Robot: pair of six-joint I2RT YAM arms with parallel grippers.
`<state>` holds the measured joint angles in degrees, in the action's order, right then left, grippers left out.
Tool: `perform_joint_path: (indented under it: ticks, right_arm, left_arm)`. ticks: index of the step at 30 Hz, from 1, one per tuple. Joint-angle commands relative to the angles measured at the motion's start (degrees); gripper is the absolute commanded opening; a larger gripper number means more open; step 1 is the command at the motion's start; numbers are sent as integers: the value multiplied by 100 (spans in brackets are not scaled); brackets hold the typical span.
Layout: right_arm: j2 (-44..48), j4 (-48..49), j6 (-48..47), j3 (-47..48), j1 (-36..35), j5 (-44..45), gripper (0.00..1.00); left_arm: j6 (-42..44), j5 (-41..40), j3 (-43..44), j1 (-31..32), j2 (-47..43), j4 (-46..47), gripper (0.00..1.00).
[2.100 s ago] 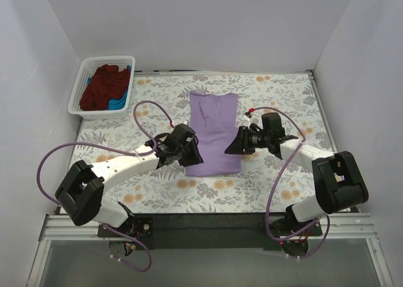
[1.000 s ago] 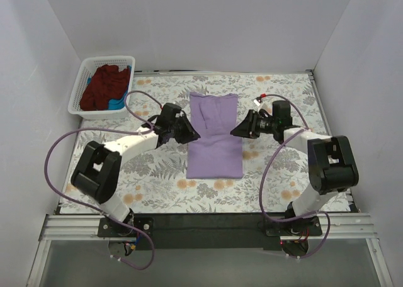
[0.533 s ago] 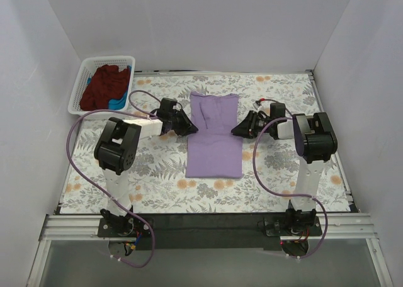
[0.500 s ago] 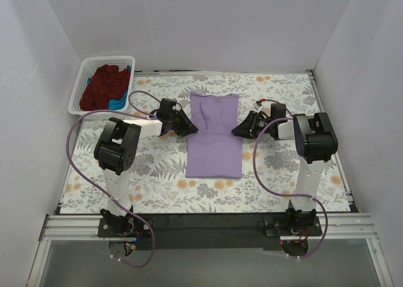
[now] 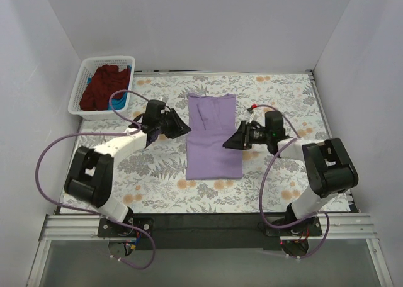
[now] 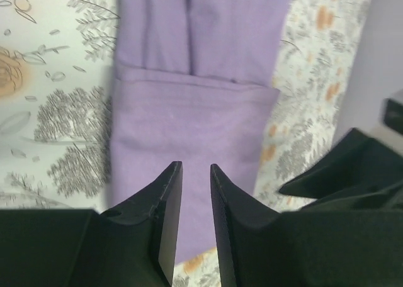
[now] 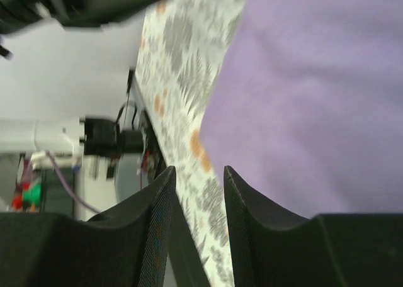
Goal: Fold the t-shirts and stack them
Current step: Fold the tshirt
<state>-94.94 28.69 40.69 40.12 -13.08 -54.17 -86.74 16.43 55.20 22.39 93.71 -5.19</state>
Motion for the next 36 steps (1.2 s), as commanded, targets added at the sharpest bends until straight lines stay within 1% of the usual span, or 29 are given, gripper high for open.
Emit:
perform_joint_path:
  ticks: [1,2,3,5,6,8,9,12,13,14,17,18,20,21,23,24,25,26,27,28,29,30,31,32,33,34,36]
  right_arm:
    - [265,110,194,-460,-641,-77,43]
    - [274,146,220,-635,-939,-24,43]
    - [239,181,238,-706,-1072,55,44]
    - [125,390,308,-925,-1371,275,44]
    - [-93,549,474,-988,-1442,328,44]
    - [-419,987,694,-1128,-1618,320,44]
    - [-786,1033,765,-1155,-1662,328,44]
    - [-1271,1209,888,-1374,-1689,512,43]
    - [-1299,1218,914,-1419,-1689,574,43]
    - [-1273,1227,932,-1445,-1698,574,43]
    - [-765,1183,871,-1507,-1689,662,42]
    - [-398,1070,853,-1533,-1698,732,42]
    - [-27,798,688,-1507,-1698,820,42]
    - [349,553,547,-1481,-1689,986,42]
    - [746,-648,152,-1262,-1689,1285,42]
    - [1105,-1158,-398,-1148,-1698,1495,43]
    - [1283,-1694,-639,-1025,-1698,2072,43]
    - [1432,-2848,-911,-693,-1689,2425,43]
    - [1704,-3399,-1087,-559,-1706,2768,43]
    - [1837,-3875,-1368,-419,-1707,3442,43]
    - [1960,-4567,-1440,-200,-1707,3779,44]
    - [2179,-4896,-1493,-93,-1724,4104,45]
    - [2259,-5143,-1589,4,-1750,4691,46]
    - [2330,-5598,-1634,83,-1811,4949,46]
    - [2400,-5759,-1669,232,-1838,5178,48]
    - [2427,-5873,-1695,268,-1873,5519,50]
    - [2392,-6006,-1748,277,-1944,5672,51]
  left_arm:
    - [166,-324,-342,125,-967,-324,24]
    - [201,-455,-526,151,-1125,-377,25]
    - [219,-526,-615,160,-1458,-490,25]
    - [236,-701,-790,186,-1732,-614,25]
    - [263,-728,-931,187,-2012,-736,26]
    - [280,-825,-1081,195,-2268,-860,26]
    - [289,-903,-1195,195,-2374,-983,26]
    - [324,-1053,-1353,195,-2805,-1229,27]
    - [359,-1071,-1424,204,-2980,-1300,27]
    - [377,-1106,-1450,204,-3060,-1370,27]
    - [439,-1124,-1582,248,-3288,-1625,29]
    - [430,-1115,-1626,274,-3333,-1704,29]
    - [351,-1071,-1775,370,-3394,-1740,30]
    - [316,-1054,-1819,415,-3403,-1774,30]
    - [211,-1062,-1881,624,-3395,-1810,31]
    - [184,-1097,-1890,722,-3342,-1862,31]
    - [140,-1150,-1873,827,-3298,-1898,31]
    - [96,-1342,-1864,1072,-3254,-1933,32]
    - [17,-1439,-1803,1205,-3184,-2029,32]
    - [-18,-1562,-1759,1337,-3036,-2108,33]
    - [-62,-1755,-1715,1555,-2930,-2196,34]
    - [-158,-2035,-1601,1653,-2842,-2379,35]
    - [-194,-2151,-1548,1741,-2641,-2451,36]
    - [-212,-2239,-1486,1864,-2552,-2521,38]
    - [-221,-2353,-1347,1917,-2455,-2618,42]
    - [-221,-2381,-1276,1961,-2263,-2653,43]
    - [-221,-2468,-1091,2093,-2077,-2724,48]
